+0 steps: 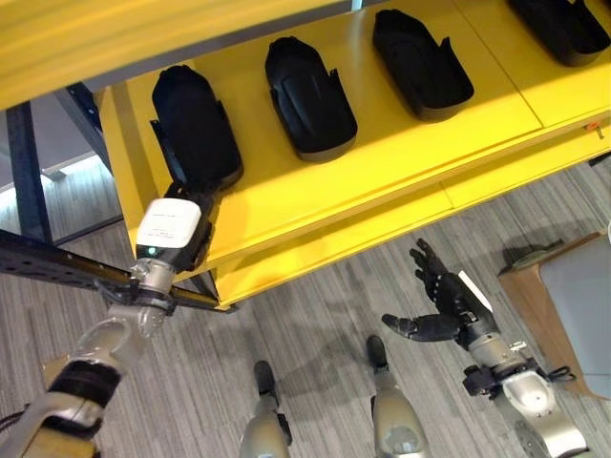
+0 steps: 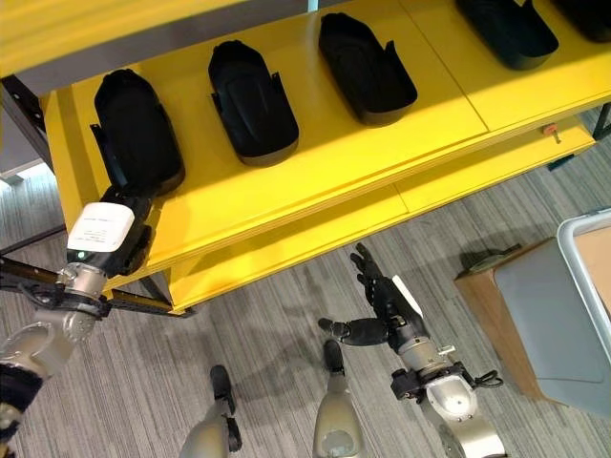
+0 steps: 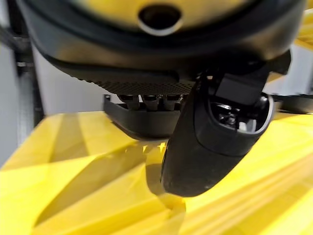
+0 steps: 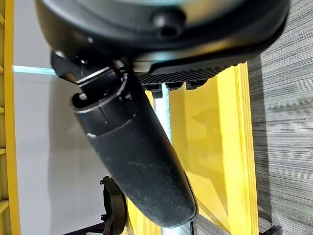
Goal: Move parts from the plastic box to the shelf.
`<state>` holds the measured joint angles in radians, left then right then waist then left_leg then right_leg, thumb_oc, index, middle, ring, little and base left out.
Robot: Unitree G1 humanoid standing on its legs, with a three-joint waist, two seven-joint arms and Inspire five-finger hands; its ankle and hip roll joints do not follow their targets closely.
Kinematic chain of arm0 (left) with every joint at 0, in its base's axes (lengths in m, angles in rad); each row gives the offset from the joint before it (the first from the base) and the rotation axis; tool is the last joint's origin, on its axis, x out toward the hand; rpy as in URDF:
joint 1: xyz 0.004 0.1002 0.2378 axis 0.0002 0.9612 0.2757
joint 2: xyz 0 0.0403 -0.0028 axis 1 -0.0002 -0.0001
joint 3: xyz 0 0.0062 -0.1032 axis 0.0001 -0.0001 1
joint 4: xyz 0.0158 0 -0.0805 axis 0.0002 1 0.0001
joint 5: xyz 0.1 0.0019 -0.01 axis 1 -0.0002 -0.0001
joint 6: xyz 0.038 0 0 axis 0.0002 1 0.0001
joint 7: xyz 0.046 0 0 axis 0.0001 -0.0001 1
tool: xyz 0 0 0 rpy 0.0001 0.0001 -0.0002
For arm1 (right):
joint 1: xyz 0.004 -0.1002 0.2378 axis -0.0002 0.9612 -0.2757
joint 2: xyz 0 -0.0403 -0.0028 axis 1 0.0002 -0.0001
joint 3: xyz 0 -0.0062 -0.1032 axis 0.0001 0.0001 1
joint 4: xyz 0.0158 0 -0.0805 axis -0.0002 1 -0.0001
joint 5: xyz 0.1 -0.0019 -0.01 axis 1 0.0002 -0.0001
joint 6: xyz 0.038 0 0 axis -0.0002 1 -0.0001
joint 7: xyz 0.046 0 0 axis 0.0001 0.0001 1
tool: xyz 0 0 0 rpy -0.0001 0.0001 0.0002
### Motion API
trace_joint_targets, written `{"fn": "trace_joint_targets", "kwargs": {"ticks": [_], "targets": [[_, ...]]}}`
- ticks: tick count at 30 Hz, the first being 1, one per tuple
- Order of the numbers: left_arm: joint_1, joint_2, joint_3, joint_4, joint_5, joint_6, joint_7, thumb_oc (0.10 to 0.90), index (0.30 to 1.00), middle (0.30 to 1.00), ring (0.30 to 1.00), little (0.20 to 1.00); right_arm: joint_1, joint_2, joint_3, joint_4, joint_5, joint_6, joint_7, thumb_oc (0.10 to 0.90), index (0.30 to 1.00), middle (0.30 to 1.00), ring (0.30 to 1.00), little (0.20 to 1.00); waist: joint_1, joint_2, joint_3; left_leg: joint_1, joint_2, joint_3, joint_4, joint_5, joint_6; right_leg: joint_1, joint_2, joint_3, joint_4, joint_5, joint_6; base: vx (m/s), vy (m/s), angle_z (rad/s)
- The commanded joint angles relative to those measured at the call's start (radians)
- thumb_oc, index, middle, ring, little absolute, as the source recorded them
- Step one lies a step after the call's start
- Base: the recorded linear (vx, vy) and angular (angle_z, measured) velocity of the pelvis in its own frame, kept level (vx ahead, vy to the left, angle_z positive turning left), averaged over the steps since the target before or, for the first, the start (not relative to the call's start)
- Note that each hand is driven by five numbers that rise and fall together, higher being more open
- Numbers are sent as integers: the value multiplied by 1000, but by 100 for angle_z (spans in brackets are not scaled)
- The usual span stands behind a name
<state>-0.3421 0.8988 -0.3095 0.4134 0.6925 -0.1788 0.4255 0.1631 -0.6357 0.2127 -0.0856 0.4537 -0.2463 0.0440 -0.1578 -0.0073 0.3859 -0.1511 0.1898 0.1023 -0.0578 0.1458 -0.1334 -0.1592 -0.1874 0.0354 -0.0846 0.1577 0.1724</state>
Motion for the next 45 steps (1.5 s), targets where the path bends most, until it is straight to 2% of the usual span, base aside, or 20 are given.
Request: {"fn": "trace_joint_targets", "kwargs": {"ticks": [1, 6, 8, 13, 24, 31, 33, 37, 45], "targets": [[-16, 69, 50, 3, 3, -15, 17, 900, 1000, 1000, 1000, 1000, 1, -19, -66, -119, 14, -92, 3, 900, 1000, 1000, 1000, 1000, 7, -37, -66, -53, 19, -31, 134, -71, 15, -46, -4, -7, 123, -70, -29, 0, 0, 0], [-14, 72, 48, 3, 1, -19, 12, 900, 1000, 1000, 1000, 1000, 2, -20, -66, -119, 13, -92, 5, 900, 1000, 1000, 1000, 1000, 7, -36, -67, -53, 19, -31, 134, -70, 15, -47, -4, -8, 123, -70, -28, 0, 0, 0], [7, 101, 37, -19, -29, -53, -24, 900, 1000, 1000, 1000, 1000, 19, -21, -75, -119, 21, -93, 17, 900, 1000, 1000, 1000, 1000, 9, -33, -66, -52, 18, -33, 135, -69, 15, -46, -5, -10, 125, -71, -28, 0, 0, 0], [27, 134, 32, -57, 11, -63, -29, 900, 1000, 1000, 1000, 1000, 19, -18, -80, -119, 23, -94, 16, 900, 1000, 1000, 1000, 1000, 11, -31, -65, -51, 18, -34, 134, -70, 15, -42, -6, -13, 125, -73, -27, 0, 0, 0], [34, 146, 41, -63, 38, -57, -28, 900, 1000, 1000, 1000, 1000, 18, -15, -80, -116, 21, -92, 16, 900, 1000, 1000, 1000, 1000, 15, -28, -66, -49, 16, -36, 134, -72, 16, -41, -8, -14, 125, -74, -27, 0, 0, 0], [25, 153, 123, -69, 23, -29, 10, 900, 1000, 1000, 1000, 1000, 13, -13, -87, -114, 13, -90, 9, 900, 1000, 1000, 1000, 1000, 17, -24, -76, -43, 16, -36, 131, -73, 16, -31, -7, -14, 122, -77, -29, 0, 0, 0], [26, 177, 198, -96, 15, -6, 38, 900, 1000, 1000, 1000, 1000, 8, -10, -89, -115, 5, -85, 6, 900, 1000, 1000, 1000, 1000, 21, -21, -88, -36, 16, -37, 128, -74, 16, -22, -7, -15, 118, -79, -29, 18, 2, 0], [42, 191, 280, -133, 0, 9, 68, 900, 1000, 1000, 1000, 1000, 1, -5, -89, -111, 6, -81, 7, 900, 1000, 1000, 1000, 1000, 23, -18, -96, -27, 15, -37, 123, -75, 16, -13, -7, -16, 114, -81, -31, 0, 0, 0], [130, 168, 414, -279, -24, -10, 82, 900, 1000, 1000, 1000, 1000, 7, 5, -103, -112, -2, -70, 9, 900, 1000, 1000, 1000, 1000, 30, -17, -102, -19, 15, -38, 116, -75, 16, -3, -6, -18, 107, -82, -34, 5, -2, 2]]}}
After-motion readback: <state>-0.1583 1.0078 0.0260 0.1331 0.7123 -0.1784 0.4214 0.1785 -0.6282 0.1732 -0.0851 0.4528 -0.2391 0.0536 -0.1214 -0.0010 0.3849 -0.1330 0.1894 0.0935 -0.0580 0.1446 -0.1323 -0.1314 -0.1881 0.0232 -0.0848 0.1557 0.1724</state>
